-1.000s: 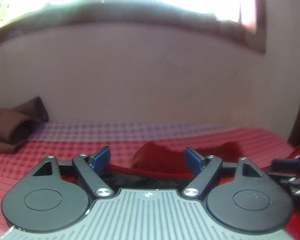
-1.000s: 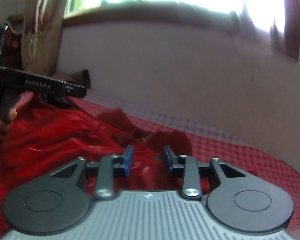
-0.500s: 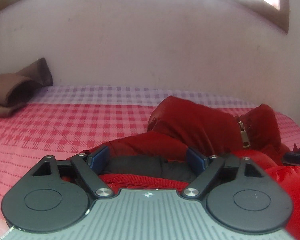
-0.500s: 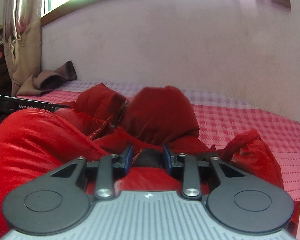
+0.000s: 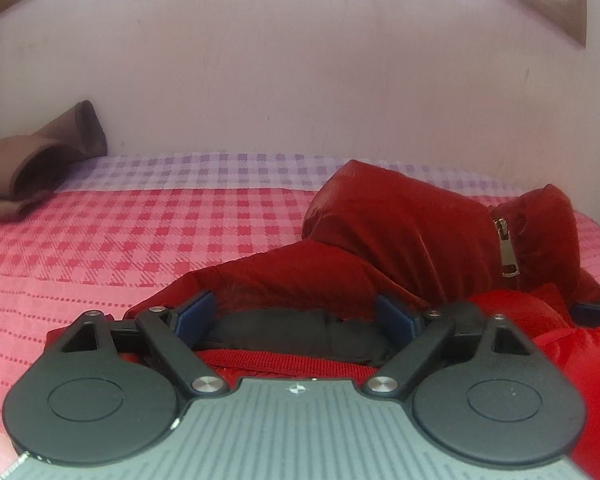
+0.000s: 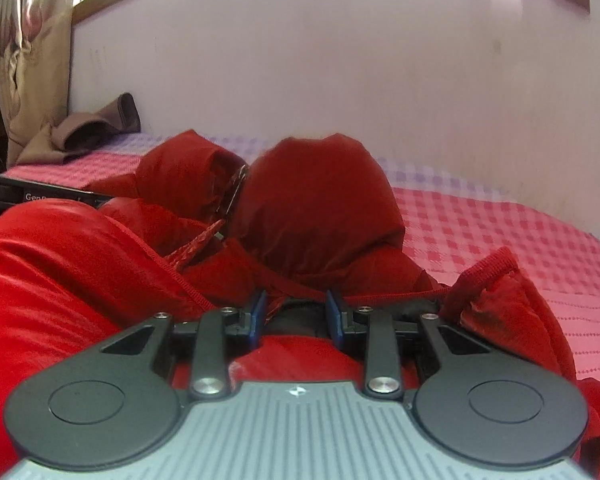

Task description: Fold large clothes

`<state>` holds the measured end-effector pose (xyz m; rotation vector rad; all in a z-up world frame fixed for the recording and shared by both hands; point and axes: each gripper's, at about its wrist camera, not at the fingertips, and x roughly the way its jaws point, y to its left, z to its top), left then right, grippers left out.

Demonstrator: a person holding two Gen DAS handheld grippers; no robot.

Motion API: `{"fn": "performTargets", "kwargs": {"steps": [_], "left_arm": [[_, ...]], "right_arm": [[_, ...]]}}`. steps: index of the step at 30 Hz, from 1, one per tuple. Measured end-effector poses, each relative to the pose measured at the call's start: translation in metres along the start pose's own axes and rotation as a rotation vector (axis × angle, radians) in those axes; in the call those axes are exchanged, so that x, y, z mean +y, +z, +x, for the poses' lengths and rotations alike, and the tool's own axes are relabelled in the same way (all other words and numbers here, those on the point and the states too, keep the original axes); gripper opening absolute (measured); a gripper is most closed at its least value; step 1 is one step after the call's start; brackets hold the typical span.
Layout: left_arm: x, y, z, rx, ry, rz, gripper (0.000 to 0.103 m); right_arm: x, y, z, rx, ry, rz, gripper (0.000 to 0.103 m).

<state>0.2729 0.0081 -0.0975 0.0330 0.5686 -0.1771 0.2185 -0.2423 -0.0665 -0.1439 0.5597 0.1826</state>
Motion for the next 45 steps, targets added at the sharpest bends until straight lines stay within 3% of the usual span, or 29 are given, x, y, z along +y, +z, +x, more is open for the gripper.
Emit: {"fn": "performTargets", "kwargs": {"steps": [20,28,32,39,43,45], "left_arm": [[0.001,-0.004,0.007,0.024,0.028,0.039,0.089],[-0.002,-0.004,0.007,0.02,0.03,0.034,0.089],[-0.001,-0.003,0.007,0.021,0.03,0.033,0.089],[-0.002,-0.003,0.007,0.019,0.028,0.031,0.089],[-0.003,-0.002,0.006,0.016,0.025,0.022,0.09],[-0.003,-0.002,0.006,0.015,0.023,0.017,0.09]], "right_arm": [[0.017,-0.003,0.012,0.02,-0.073,-0.105,0.03],[-0.033,-0.001,-0.012,-0.046,0.132,0.174,0.037],[-0.052,0.001,-0.036,-0.096,0.112,0.25,0.037],[-0.072,-0.01,-0.042,-0.068,0.025,0.258,0.036],[-0.089,-0.028,-0.031,-0.104,0.073,0.383,0.037],[-0.087,-0.029,-0.027,-0.092,0.061,0.379,0.037]]}}
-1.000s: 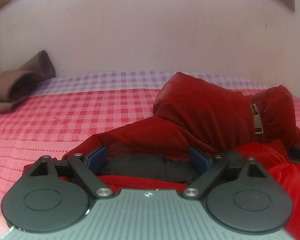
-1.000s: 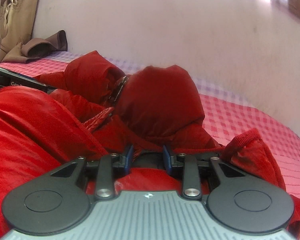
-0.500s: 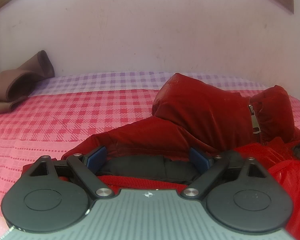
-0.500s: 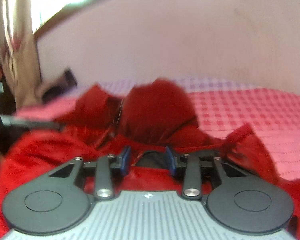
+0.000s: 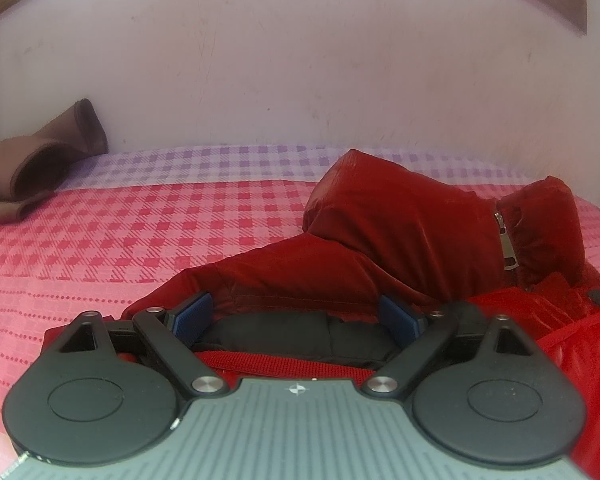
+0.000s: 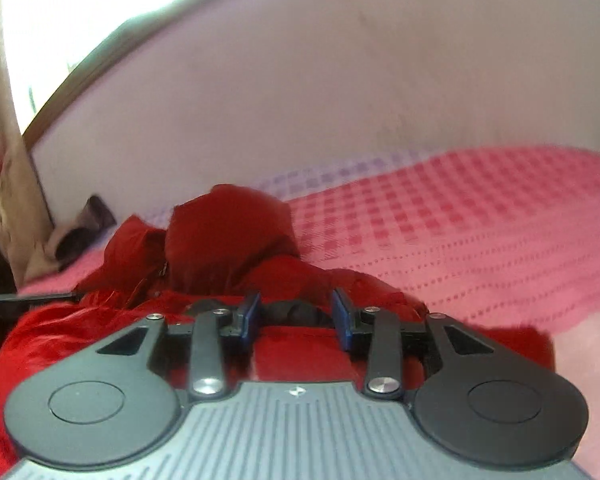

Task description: Fold large clothes

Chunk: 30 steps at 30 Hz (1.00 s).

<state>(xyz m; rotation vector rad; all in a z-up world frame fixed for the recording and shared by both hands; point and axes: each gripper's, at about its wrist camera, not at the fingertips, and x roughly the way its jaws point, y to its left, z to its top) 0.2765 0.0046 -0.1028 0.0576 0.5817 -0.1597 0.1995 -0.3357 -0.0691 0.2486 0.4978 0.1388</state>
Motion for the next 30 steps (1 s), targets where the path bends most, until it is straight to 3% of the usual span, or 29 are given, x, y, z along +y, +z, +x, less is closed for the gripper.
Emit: {"fn": "performTargets", "kwargs": {"steps": [11,26,28,30], "left_arm": [[0.002,0.0,-0.001,-0.005,-0.002,-0.012,0.09],[0.002,0.001,-0.006,-0.015,0.004,-0.011,0.09],[0.003,0.002,-0.009,-0.013,-0.001,-0.01,0.091],[0.003,0.004,-0.015,-0.027,-0.012,-0.011,0.099]], "right_arm": [[0.044,-0.011,0.028,0.037,-0.239,-0.295,0.042],[0.042,-0.007,0.019,0.023,-0.228,-0.265,0.046],[0.037,-0.002,0.012,0.01,-0.178,-0.223,0.052],[0.035,0.003,-0.002,-0.033,-0.132,-0.181,0.08]]}}
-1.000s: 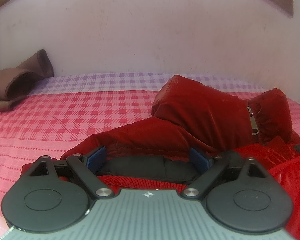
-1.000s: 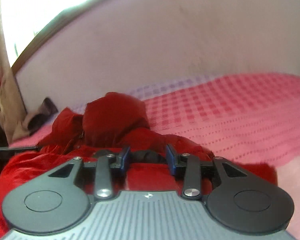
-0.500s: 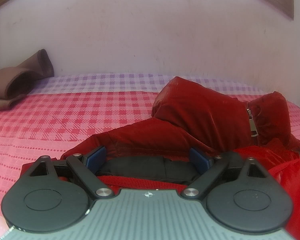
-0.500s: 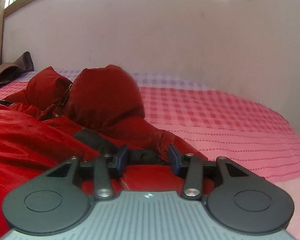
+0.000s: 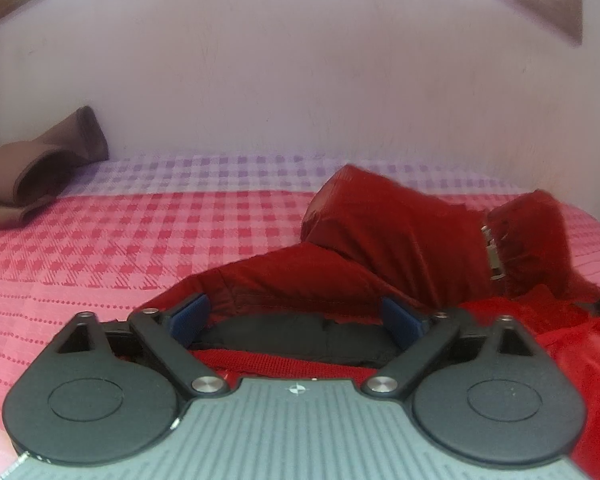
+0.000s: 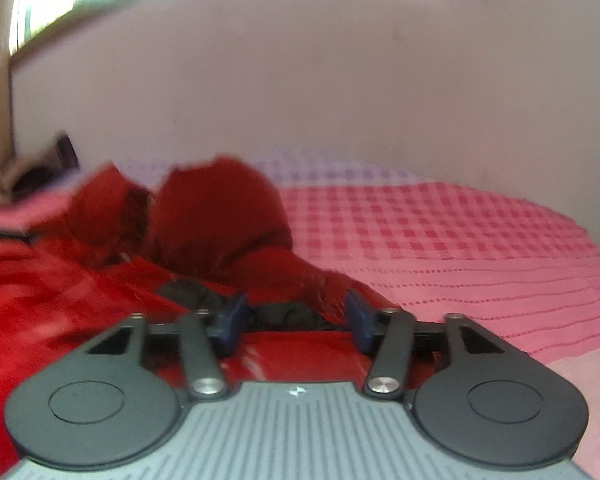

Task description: Fold large clothes

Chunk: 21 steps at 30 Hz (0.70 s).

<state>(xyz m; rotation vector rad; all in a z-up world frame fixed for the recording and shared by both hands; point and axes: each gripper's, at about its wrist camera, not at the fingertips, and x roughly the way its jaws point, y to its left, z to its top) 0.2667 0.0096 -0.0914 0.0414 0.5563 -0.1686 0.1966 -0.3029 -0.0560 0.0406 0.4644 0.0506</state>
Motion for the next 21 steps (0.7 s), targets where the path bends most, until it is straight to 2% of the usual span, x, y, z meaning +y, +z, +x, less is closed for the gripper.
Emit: {"fn": "performTargets", "kwargs": {"steps": [2,4,8,12,15,21], "left_arm": [[0.0,0.002,-0.011,-0.026,-0.003,0.001,0.103],[-0.002,0.004,-0.023,-0.037,0.0,0.005,0.103],[-0.006,0.007,-0.053,-0.053,0.03,0.032,0.103],[-0.011,0.005,-0.092,-0.095,0.075,0.071,0.103],[-0.015,0.003,-0.117,-0.112,0.101,0.106,0.103],[-0.026,-0.005,-0.156,-0.143,0.15,0.177,0.103]], "right_arm": [[0.004,0.005,-0.026,-0.097,0.001,0.014,0.093],[0.01,0.009,-0.051,-0.183,0.029,0.01,0.096],[0.027,0.007,-0.096,-0.263,0.112,0.018,0.098],[0.051,-0.013,-0.133,-0.282,0.165,-0.031,0.099],[0.067,-0.028,-0.153,-0.277,0.165,-0.07,0.099],[0.085,-0.048,-0.177,-0.242,0.17,-0.066,0.101]]}}
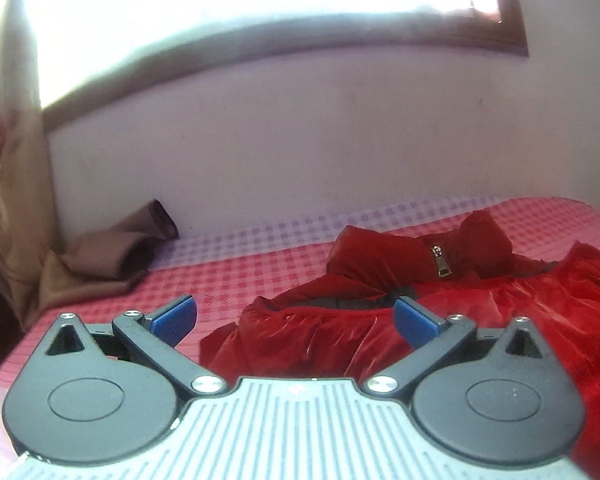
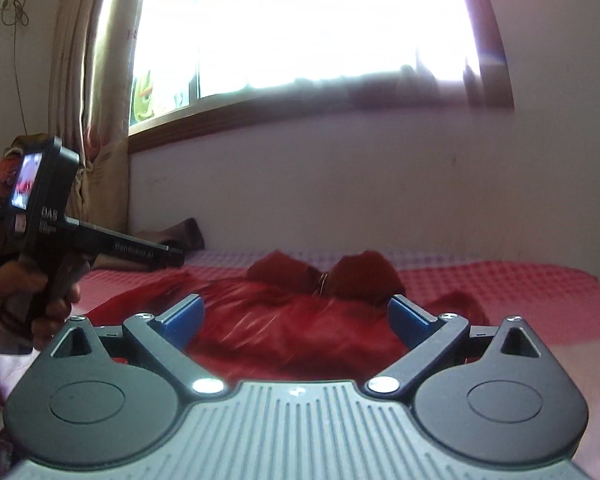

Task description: Fold large clothes

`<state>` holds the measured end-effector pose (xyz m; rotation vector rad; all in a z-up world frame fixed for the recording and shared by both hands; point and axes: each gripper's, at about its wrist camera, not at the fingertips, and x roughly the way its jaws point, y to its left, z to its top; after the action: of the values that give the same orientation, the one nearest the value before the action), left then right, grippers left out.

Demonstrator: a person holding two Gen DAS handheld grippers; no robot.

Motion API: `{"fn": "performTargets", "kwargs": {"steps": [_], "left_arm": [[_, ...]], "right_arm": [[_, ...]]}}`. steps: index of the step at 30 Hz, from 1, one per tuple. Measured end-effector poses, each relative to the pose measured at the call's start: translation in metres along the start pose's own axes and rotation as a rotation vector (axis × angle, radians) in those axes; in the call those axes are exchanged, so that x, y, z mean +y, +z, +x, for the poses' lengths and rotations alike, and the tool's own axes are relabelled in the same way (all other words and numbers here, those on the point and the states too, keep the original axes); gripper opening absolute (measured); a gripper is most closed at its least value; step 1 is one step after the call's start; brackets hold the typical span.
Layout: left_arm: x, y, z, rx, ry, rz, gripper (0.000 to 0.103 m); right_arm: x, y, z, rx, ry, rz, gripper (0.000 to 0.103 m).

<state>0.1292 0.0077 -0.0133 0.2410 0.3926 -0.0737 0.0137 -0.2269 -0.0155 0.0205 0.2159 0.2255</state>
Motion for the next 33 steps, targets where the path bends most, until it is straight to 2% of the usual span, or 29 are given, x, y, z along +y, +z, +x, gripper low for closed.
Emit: {"fn": "performTargets", "kwargs": {"steps": [2,4,8,12,15,19,21,23,24,27,30,32,33], "left_arm": [[-0.001,-0.002,-0.009,-0.003,0.011,0.014,0.103],[0.004,-0.005,-0.011,0.026,0.0,0.009,0.103],[0.035,-0.016,-0.006,0.103,-0.122,-0.056,0.103],[0.069,-0.027,0.006,0.161,-0.174,-0.114,0.103],[0.09,-0.036,0.015,0.183,-0.245,-0.143,0.103],[0.111,-0.05,0.035,0.228,-0.29,-0.168,0.103],[0.12,-0.056,0.045,0.24,-0.311,-0.183,0.097],[0.127,-0.062,0.054,0.253,-0.325,-0.196,0.086],[0.129,-0.065,0.059,0.272,-0.341,-0.194,0.084],[0.136,-0.073,0.074,0.308,-0.408,-0.224,0.084],[0.135,-0.075,0.086,0.338,-0.483,-0.215,0.096],[0.132,-0.08,0.101,0.392,-0.546,-0.211,0.089],[0.132,-0.082,0.105,0.393,-0.581,-0.218,0.089]], "right_arm": [[0.007,-0.003,-0.007,0.007,-0.003,-0.012,0.103],[0.014,-0.004,-0.013,0.016,-0.021,-0.036,0.103],[0.022,-0.008,-0.035,0.025,0.021,-0.063,0.103],[0.018,-0.017,-0.044,0.05,0.063,-0.036,0.103],[0.013,-0.022,-0.048,0.078,0.068,-0.002,0.103],[0.013,-0.027,-0.045,0.101,0.084,0.034,0.103],[0.014,-0.028,-0.043,0.105,0.092,0.036,0.103],[0.017,-0.029,-0.041,0.109,0.095,0.029,0.103],[0.018,-0.029,-0.04,0.113,0.098,0.027,0.103],[0.021,-0.03,-0.036,0.124,0.107,0.029,0.103],[0.024,-0.031,-0.033,0.134,0.112,0.033,0.103],[0.026,-0.032,-0.031,0.143,0.109,0.03,0.103],[0.026,-0.032,-0.031,0.145,0.11,0.031,0.103]]}}
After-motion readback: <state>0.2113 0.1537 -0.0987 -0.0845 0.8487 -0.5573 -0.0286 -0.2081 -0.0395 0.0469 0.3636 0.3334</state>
